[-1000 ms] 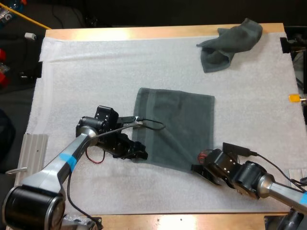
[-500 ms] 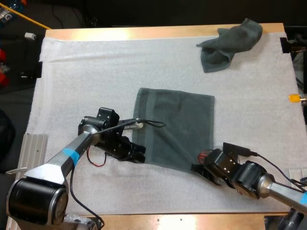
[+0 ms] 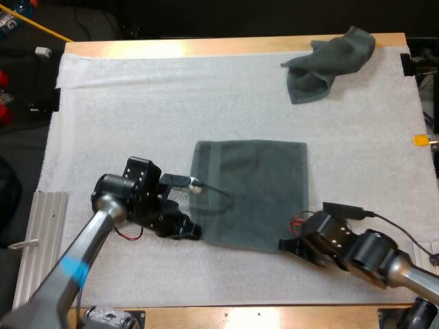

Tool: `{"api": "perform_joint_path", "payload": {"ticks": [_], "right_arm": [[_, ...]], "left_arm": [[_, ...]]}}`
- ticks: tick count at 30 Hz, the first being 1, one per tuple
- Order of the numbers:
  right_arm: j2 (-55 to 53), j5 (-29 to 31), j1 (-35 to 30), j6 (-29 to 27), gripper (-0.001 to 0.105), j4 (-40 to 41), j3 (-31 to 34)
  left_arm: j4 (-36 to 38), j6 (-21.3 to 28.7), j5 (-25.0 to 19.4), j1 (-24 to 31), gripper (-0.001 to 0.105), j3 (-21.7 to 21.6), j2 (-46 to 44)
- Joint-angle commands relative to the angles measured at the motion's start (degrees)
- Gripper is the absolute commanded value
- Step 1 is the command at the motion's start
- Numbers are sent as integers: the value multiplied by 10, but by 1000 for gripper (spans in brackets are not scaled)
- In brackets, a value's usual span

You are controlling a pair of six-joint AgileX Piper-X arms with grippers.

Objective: Pick towel from pile, fold and stack

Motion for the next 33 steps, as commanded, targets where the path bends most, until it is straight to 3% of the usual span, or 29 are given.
{"api": "perform_joint_path", "payload": {"ticks": [1,3,9,14,22,26,33], "right_arm": [[-19,-6,1,-10,0,31,-13],[-45,-12,1,-11,0,60,-27],[-112,-56,1,-11,0,117,-57],[-137,-67,1,-6,0,131,-58],[-72,-61,-16,9,0,38,-58],[-13,-72,-66,11,0,-17,-58],[63,-125,-146,20,0,-92,-58]], "left_arm": [[24,8,-26,-14,0,0,-26],[47,7,-48,-39,0,0,-67],[88,-44,-49,-90,0,0,-171],[73,-67,-46,-105,0,0,-206],[17,-89,-25,-87,0,0,-122],[-21,-102,-18,-50,0,0,-61],[-85,-115,45,16,0,0,25]]}}
